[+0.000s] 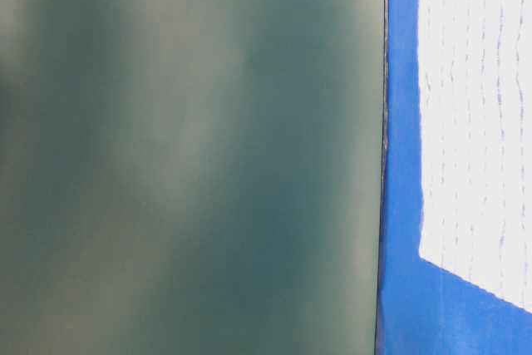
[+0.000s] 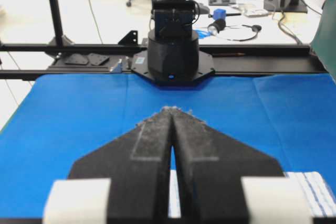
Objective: Fold the blue towel.
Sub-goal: 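Move both grippers to the top corners of the white striped towel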
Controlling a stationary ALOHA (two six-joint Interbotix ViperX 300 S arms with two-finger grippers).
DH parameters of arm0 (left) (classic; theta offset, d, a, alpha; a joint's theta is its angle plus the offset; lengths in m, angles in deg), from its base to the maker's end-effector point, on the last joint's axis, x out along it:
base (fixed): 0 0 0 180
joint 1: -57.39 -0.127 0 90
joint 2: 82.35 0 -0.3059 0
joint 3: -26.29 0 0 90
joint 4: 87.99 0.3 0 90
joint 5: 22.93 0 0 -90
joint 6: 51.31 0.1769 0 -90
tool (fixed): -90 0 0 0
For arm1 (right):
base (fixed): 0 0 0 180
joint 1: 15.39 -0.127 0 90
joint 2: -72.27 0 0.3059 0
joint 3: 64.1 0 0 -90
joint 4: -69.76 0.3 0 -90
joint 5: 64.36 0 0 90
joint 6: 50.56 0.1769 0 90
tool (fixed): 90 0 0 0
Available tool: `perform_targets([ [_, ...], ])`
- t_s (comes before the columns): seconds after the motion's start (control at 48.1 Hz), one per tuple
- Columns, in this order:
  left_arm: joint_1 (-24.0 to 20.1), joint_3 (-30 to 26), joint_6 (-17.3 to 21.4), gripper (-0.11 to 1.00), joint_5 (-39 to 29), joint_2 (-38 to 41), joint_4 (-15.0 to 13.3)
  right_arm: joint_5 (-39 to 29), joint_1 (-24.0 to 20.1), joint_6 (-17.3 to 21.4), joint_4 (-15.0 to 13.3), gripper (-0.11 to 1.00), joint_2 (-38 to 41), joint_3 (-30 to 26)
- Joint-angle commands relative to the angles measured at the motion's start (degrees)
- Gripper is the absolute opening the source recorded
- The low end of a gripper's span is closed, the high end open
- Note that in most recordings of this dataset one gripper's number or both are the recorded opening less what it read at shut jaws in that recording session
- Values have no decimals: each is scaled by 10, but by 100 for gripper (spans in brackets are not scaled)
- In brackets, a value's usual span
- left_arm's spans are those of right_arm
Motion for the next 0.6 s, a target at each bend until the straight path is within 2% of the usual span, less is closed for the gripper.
perform_targets([
  [0.0,-7,-33,6,-1,15,25,-11,3,14,-4,3,0,1,-24],
  [0.187,-39,-62,8,-1,42,112,-11,-73,77,4,3,0,0,-55],
  [0.375,-115,-85,0,-1,57,202,-12,-145,134,8,4,0,0,-61],
  [0.52,-159,-106,0,0,60,265,-12,-188,198,14,9,0,9,-56],
  [0.583,-178,-115,0,7,60,297,-12,-199,229,19,9,0,18,-54],
])
